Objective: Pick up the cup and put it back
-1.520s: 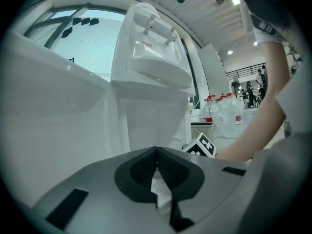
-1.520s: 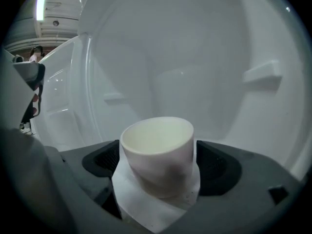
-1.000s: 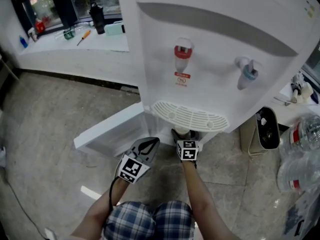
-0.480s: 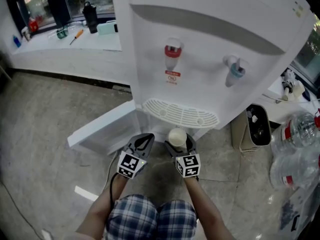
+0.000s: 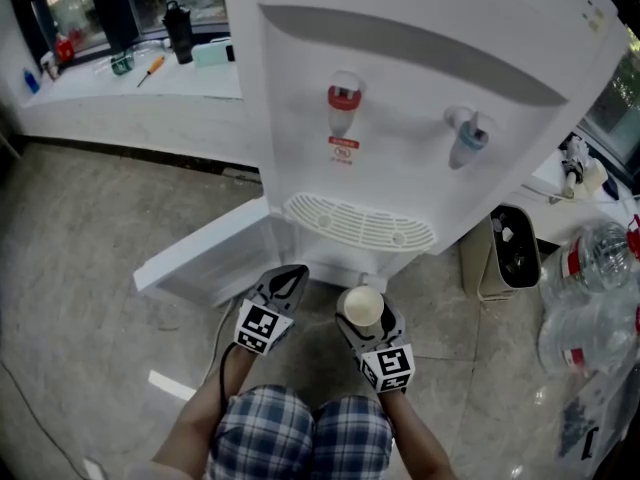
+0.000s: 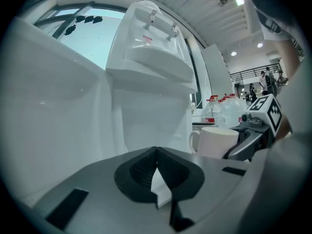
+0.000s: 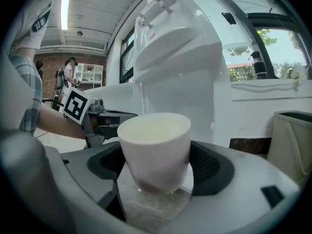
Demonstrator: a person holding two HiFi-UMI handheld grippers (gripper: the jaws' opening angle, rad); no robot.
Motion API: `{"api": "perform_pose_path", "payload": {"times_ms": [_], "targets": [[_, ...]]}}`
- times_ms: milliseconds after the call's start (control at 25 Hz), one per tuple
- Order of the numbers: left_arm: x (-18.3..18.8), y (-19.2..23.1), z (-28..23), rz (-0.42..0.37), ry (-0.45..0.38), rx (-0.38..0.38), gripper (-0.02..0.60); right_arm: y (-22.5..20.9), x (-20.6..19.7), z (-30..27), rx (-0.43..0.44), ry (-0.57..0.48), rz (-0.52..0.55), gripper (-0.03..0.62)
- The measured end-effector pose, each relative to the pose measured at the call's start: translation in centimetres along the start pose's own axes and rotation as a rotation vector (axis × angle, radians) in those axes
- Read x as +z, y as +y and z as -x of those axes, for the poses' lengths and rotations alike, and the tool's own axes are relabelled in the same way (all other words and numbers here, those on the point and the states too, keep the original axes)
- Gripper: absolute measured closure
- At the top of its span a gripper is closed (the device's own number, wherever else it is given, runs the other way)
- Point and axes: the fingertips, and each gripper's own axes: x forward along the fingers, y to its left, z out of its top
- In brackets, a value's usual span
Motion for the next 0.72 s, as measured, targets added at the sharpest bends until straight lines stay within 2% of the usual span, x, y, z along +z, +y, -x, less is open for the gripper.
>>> {"api": "perform_pose_path", "payload": {"times_ms": [360,720], "targets": [[-0.1,0.0,0.1,-0.001,0.001,-0.003,0.557,-1.5,1.8,-1.7,-0.025,-0.054,-0.005,0.175],[0.3,-0.2,0.5,-0.004,0.000,-0.005,0.557,-4.6,1.9,-9.1,-0.068,-0.048,0.009,0.175]]}}
